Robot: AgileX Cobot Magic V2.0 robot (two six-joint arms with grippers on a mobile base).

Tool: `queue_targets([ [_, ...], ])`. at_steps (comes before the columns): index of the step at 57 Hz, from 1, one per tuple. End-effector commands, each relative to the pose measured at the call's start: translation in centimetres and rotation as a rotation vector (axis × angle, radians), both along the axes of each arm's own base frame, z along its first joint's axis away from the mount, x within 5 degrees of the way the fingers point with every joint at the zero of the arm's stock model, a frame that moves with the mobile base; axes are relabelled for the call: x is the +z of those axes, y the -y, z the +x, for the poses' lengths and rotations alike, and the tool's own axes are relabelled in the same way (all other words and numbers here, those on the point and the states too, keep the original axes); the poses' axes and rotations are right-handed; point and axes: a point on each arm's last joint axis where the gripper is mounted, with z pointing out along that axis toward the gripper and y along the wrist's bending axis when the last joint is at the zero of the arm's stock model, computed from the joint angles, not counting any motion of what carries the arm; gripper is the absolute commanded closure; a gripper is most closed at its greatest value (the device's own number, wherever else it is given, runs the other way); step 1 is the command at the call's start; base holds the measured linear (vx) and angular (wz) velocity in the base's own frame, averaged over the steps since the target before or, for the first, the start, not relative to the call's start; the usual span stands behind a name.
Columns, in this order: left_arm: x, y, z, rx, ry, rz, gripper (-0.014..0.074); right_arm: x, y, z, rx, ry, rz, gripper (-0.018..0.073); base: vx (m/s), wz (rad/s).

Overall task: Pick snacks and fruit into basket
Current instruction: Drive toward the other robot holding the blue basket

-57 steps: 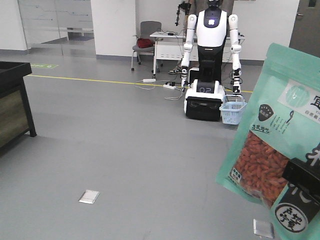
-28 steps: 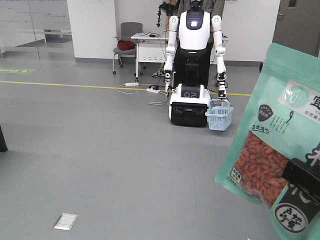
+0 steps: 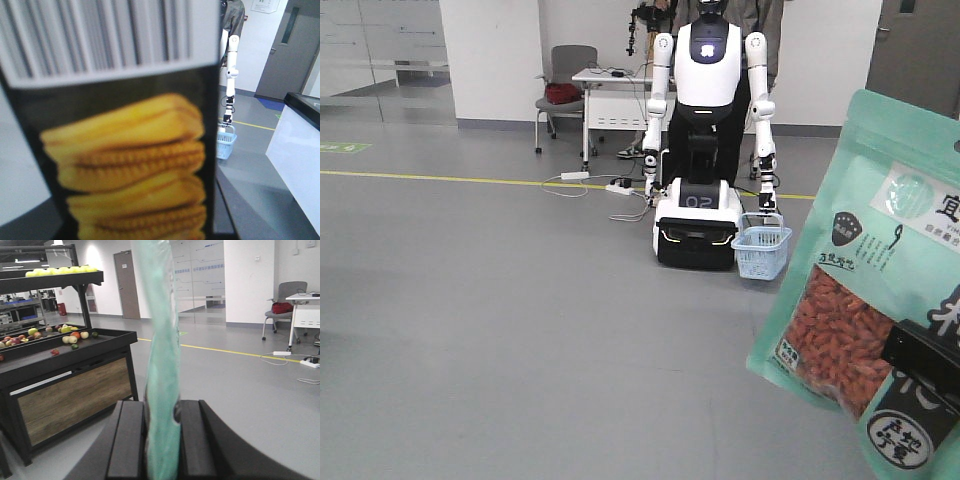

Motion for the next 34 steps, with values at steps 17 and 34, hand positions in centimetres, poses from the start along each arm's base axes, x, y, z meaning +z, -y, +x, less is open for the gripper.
queue_targets([
  [17, 2.00, 0.18, -0.18, -0.024, 0.124, 0.004, 0.0594, 1.08, 0.30, -0.05, -0.032, 0.037, 0.008, 0.0568, 0.43, -0.15],
  [34, 1.99, 0.18, -0.17, -0.024, 0.123, 0.004, 0.0594, 1.08, 0.30, -0.05, -0.032, 0.037, 0.008, 0.0568, 0.44, -0.17],
])
